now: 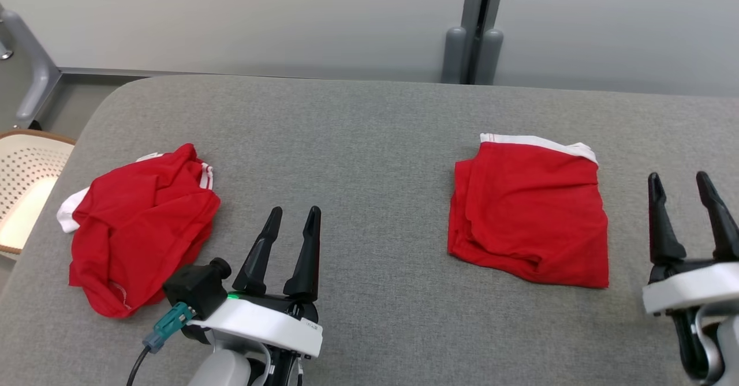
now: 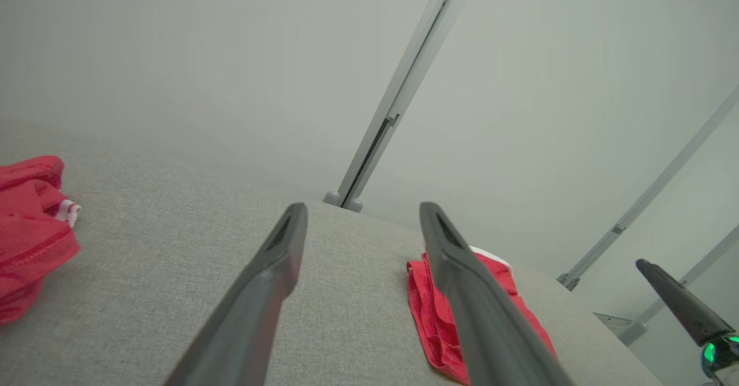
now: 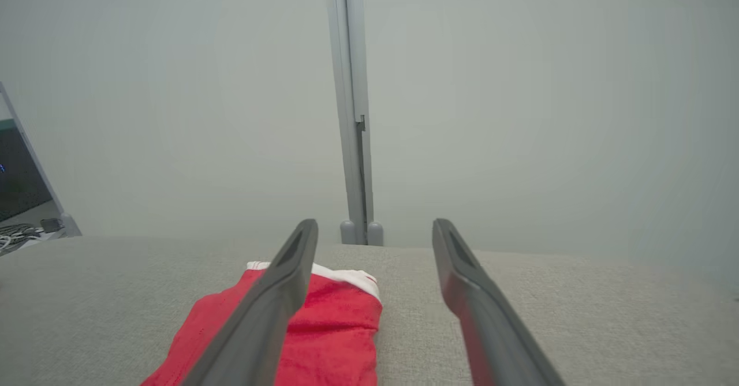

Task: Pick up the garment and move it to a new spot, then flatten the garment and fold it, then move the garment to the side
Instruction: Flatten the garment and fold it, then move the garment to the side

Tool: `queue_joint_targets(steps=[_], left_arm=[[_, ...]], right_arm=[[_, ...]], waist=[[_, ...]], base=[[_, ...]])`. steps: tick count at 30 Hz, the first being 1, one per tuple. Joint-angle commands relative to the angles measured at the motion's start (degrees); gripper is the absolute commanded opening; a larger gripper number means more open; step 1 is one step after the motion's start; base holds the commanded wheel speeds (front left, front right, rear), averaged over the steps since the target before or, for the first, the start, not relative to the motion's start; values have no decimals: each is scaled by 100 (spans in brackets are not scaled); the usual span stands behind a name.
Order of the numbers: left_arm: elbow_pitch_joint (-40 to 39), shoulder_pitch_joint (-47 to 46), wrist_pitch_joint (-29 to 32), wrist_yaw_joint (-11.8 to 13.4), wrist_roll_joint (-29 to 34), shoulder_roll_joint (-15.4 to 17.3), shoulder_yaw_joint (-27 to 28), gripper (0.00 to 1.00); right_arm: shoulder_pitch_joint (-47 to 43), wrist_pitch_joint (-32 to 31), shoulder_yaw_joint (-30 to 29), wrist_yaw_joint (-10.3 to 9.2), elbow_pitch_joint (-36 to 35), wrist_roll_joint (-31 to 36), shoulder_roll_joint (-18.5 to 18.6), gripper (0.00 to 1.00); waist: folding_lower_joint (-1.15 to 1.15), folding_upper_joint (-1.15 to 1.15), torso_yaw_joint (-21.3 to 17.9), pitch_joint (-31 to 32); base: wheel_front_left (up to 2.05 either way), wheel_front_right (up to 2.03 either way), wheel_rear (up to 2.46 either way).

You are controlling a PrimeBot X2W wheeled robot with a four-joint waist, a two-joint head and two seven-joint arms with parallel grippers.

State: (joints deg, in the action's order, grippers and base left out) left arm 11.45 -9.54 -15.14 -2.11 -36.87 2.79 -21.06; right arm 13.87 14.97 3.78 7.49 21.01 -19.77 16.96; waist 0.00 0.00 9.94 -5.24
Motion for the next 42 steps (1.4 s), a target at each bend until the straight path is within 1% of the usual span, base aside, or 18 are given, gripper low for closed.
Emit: queue_joint_targets(steps=[1,4,6,8,10,14,20,22,24,27,30,31,33,37,42], left_arm=[[-29,20,0,14,76,24,43,100],[-49,87,1,98,220,27,157,100],[-89,106,0,156,359,23,227,100],[-114,169,1,172,356,22,288,100],[-126,204,1,174,483,25,312,100],[-176,201,0,261,802,24,335,100],[-216,191,1,270,783,23,284,100],[-205,156,0,260,814,24,252,100],[-170,93,0,263,1022,22,182,100],[-157,23,0,321,1266,26,73,100],[-137,-74,0,400,1583,24,-15,100],[-137,-74,0,400,1583,24,-15,100],[-107,-143,0,480,1902,23,-95,100],[-130,-244,0,635,2201,24,-196,100],[-165,-345,0,670,2204,23,-336,100]], right_arm=[[-141,28,-79,0,-117,102,-110,100],[-459,30,-378,-1,-474,367,-363,100],[-622,30,-444,0,-644,502,-514,100],[-744,31,-483,0,-741,605,-612,100],[-816,31,-491,0,-798,684,-691,100],[-855,31,-510,0,-836,750,-758,100],[-763,32,-587,0,-767,696,-791,100],[-705,31,-587,0,-649,671,-789,100],[-630,-1,-610,0,-417,620,-787,100],[-407,-90,-684,0,-93,501,-803,100],[-173,-129,-604,0,165,488,-732,100],[-173,-129,-604,0,165,488,-732,100],[-18,-158,-570,0,336,452,-690,100],[316,-352,-665,0,773,503,-671,100],[705,-616,-811,0,1330,411,-733,100]], waist=[[0,0,-48,8],[0,0,-129,18],[0,0,-180,14],[0,0,-230,5],[0,0,-263,-1],[0,0,-295,-27],[0,0,-237,-108],[0,0,-205,-164],[0,0,-166,-239],[0,0,-79,-390],[0,0,-6,-543],[0,0,-6,-543],[0,0,45,-649],[0,0,151,-820],[0,0,302,-998]], base=[[0,0,0],[0,0,0],[0,0,0],[0,0,0],[0,0,0],[0,0,0],[0,0,0],[0,0,0],[0,0,0],[0,0,0],[0,0,0],[0,0,0],[0,0,0],[0,0,0],[0,0,0]])
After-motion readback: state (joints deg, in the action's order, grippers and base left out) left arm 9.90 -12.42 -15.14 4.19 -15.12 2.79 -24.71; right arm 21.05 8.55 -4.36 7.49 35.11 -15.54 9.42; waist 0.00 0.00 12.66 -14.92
